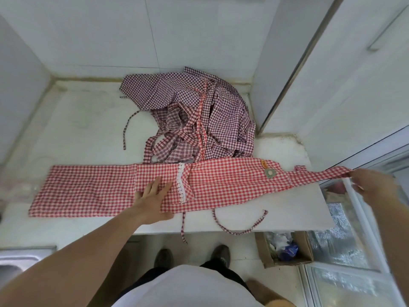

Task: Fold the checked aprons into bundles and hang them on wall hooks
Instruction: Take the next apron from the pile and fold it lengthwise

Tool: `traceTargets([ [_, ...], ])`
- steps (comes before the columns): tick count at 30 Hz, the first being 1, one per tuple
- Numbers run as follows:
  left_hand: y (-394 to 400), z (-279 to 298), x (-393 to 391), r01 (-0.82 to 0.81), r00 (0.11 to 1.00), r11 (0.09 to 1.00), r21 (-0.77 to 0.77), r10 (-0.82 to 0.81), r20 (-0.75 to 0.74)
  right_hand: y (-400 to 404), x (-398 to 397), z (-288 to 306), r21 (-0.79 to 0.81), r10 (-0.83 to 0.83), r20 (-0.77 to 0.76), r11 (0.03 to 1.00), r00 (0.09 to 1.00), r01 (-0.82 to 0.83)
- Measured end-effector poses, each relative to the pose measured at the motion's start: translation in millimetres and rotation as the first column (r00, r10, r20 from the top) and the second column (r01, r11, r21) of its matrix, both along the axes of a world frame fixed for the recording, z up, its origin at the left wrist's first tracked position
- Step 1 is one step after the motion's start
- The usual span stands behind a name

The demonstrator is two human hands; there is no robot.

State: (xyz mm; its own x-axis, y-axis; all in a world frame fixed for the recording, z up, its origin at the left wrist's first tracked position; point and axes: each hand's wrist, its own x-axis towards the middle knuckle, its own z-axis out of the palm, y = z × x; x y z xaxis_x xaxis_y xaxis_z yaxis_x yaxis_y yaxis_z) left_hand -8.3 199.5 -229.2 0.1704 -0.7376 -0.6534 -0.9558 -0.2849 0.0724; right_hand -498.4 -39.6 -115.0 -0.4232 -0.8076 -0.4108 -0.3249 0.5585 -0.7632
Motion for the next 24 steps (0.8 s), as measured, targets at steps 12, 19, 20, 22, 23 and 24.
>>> traceTargets([
  [12,17.3,-9.0,9.7,0.219,0.974,0.966,-0.139,-0.21,0.083,159.0,246.3,-102.6,0.049,0.815,-0.529,0.31,0.238,-0.95],
  [19,25.9,-7.7,20.0,0.318,0.945,0.934,-0.161,-0.299,0.132,157.3,262.8,-107.5,0.467,0.87,-0.493,0.241,-0.024,-0.851],
  [20,25.8,-6.7,21.2,0.349,0.933,0.926,-0.147,-0.327,0.152,158.2,264.2,-106.8,0.492,0.869,-0.493,0.243,-0.038,-0.836],
  [22,22.5,-2.9,22.4,0.385,0.915,0.916,-0.113,-0.362,0.179,160.7,269.3,-107.9,0.522,0.864,-0.502,0.268,-0.038,-0.81],
  [23,20.4,-1.8,24.0,0.383,0.915,0.916,-0.119,-0.359,0.184,162.0,274.3,-107.4,0.523,0.86,-0.509,0.283,-0.029,-0.804],
  [24,17.8,-1.6,24.2,0.376,0.918,0.917,-0.133,-0.35,0.186,163.4,277.2,-107.0,0.517,0.852,-0.523,0.301,-0.017,-0.802],
])
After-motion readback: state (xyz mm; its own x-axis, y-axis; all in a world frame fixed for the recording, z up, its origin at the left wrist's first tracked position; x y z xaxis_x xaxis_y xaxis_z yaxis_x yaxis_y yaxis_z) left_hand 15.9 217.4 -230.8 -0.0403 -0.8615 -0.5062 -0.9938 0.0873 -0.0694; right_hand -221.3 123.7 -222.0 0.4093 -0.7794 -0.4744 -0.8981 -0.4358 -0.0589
